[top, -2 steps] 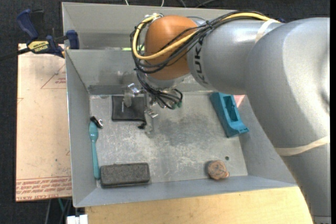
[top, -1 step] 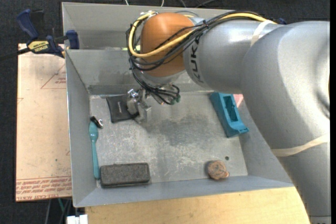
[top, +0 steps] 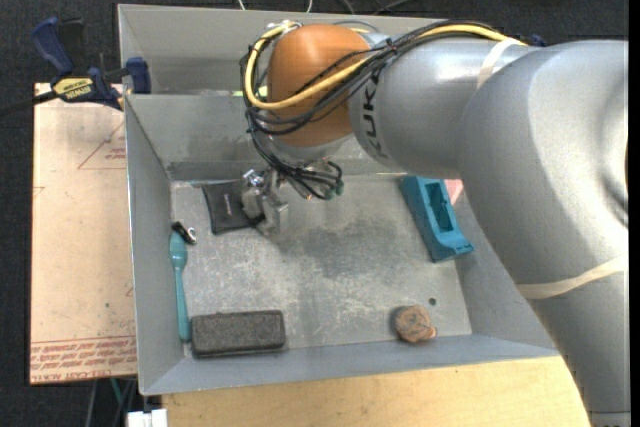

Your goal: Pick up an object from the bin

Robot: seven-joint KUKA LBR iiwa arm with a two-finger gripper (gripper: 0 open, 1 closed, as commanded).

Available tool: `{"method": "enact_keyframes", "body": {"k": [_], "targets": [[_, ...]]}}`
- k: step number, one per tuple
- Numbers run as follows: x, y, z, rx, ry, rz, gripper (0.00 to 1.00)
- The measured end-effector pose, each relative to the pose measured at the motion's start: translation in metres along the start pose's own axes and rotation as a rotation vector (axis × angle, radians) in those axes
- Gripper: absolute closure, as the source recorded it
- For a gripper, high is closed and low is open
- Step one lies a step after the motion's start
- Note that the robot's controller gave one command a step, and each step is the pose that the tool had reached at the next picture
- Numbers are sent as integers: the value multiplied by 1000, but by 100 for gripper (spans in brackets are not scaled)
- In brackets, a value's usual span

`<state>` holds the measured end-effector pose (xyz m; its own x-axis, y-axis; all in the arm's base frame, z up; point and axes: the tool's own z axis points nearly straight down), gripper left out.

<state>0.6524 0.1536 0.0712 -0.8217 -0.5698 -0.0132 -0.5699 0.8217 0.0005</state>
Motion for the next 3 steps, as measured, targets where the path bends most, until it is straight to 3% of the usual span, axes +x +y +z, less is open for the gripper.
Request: {"method": "enact_keyframes", "body": {"k": [1, 2, 3], "targets": [[19, -19, -1, 0, -5, -267, 100], [26, -39, -1, 1, -8, -376, 100], [33, -39, -2, 4, -12, -532, 100]]}}
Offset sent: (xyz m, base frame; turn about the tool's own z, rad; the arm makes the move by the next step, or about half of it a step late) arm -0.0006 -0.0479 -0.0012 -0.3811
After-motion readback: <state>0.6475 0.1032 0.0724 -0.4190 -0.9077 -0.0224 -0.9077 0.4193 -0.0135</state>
